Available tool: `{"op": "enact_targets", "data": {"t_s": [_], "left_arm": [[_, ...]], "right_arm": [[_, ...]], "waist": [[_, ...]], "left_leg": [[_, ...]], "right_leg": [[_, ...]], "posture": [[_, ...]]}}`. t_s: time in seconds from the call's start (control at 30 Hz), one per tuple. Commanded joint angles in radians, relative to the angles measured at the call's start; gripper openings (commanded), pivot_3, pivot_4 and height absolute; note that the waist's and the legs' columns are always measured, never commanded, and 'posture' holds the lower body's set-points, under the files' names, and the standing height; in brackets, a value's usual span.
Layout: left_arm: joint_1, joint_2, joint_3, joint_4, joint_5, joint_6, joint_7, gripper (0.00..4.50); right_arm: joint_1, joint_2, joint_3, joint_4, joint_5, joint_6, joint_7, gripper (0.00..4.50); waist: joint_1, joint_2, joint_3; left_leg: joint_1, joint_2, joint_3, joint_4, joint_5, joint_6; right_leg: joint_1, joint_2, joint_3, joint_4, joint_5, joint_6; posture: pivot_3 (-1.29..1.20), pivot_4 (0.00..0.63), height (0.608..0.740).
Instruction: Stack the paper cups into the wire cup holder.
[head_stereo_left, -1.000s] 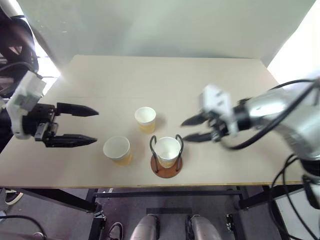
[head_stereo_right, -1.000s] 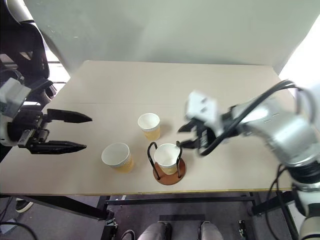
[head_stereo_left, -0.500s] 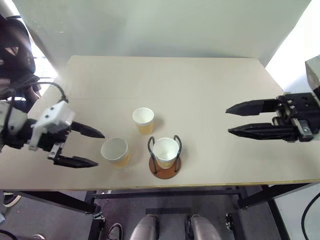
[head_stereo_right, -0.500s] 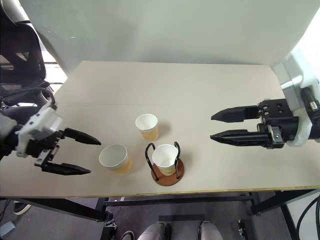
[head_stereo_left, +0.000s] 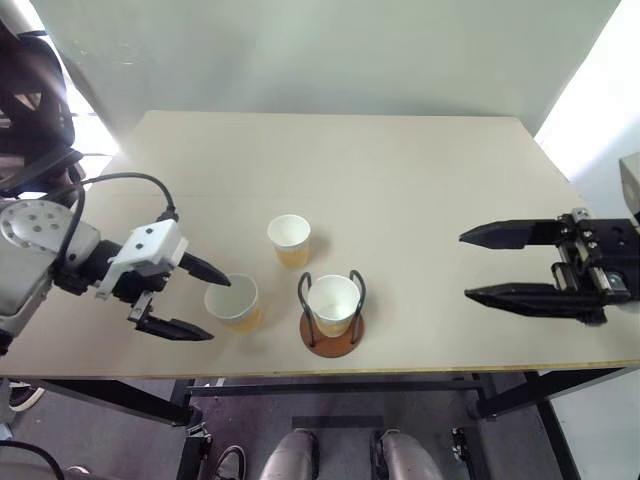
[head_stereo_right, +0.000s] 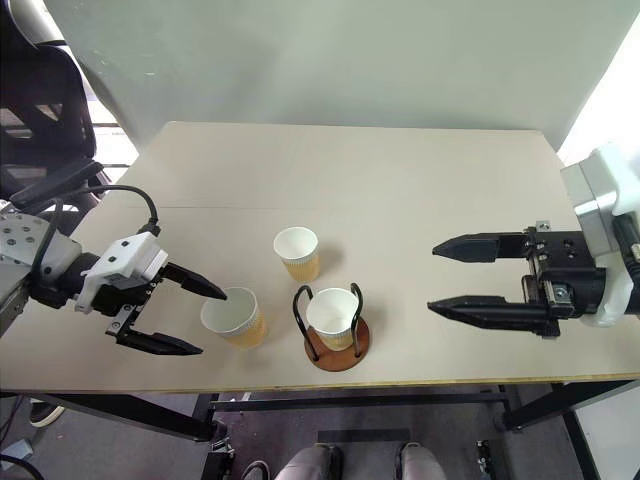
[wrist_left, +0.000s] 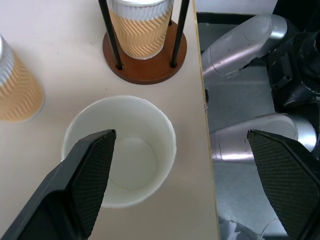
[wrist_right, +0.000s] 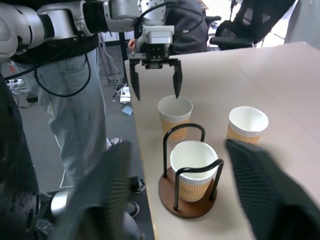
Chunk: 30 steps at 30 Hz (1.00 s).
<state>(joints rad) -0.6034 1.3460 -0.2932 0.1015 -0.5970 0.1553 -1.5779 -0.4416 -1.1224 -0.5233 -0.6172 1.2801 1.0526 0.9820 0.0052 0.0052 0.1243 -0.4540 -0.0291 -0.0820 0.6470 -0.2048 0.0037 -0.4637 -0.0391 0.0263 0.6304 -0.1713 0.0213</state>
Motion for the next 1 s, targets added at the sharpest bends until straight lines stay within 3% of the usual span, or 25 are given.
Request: {"op": "enact_targets", "data": {"t_s": [0.03,0.37,0.7,0.8,1.0], "left_arm": [[-0.037,-0.013,-0.025,0.005,0.011,-0.029,-0.036,4.5],[-0.096,-0.025,-0.121,0.033,0.053,-0.1,-0.036,4.5],[-0.109,-0.187,-0.139,0.166,0.234,-0.19,-0.036,4.5],[-0.106,-0.238,-0.123,0.194,0.278,-0.224,-0.036,3.95],[-0.132,-0.263,-0.116,0.212,0.282,-0.228,-0.036,1.91]], "right_arm": [[0.019,-0.029,-0.059,-0.02,0.042,-0.025,-0.02,4.44],[0.081,-0.061,-0.094,-0.045,0.045,-0.067,-0.044,4.48],[0.105,-0.08,-0.094,-0.06,0.049,-0.091,-0.07,4.48],[0.113,-0.087,-0.105,-0.066,0.057,-0.09,-0.082,4.5],[0.137,-0.099,-0.127,-0.077,0.061,-0.089,-0.098,4.5]], "waist": [[0.0,0.0,0.0],[0.0,0.0,0.0],[0.002,0.001,-0.001],[0.003,0.001,-0.001],[0.003,0.001,-0.001]], "left_leg": [[0.0,0.0,0.0,0.0,0.0,0.0],[0.0,0.0,0.0,0.001,0.001,0.001],[0.0,-0.001,0.0,0.001,0.003,0.005],[-0.001,-0.001,0.0,0.002,0.004,0.006],[-0.001,-0.001,0.0,0.002,0.005,0.008]], "right_leg": [[0.0,0.0,0.0,0.0,0.0,0.0],[0.001,0.0,0.0,0.0,0.0,0.003],[0.002,0.0,0.0,-0.001,0.002,0.006],[0.002,0.0,0.0,-0.001,0.003,0.007],[0.003,-0.001,0.0,-0.002,0.004,0.011]], "posture": [[0.0,0.15,0.74],[0.0,0.15,0.74],[0.0,0.15,0.74],[0.0,0.15,0.74],[0.0,0.15,0.74]]}}
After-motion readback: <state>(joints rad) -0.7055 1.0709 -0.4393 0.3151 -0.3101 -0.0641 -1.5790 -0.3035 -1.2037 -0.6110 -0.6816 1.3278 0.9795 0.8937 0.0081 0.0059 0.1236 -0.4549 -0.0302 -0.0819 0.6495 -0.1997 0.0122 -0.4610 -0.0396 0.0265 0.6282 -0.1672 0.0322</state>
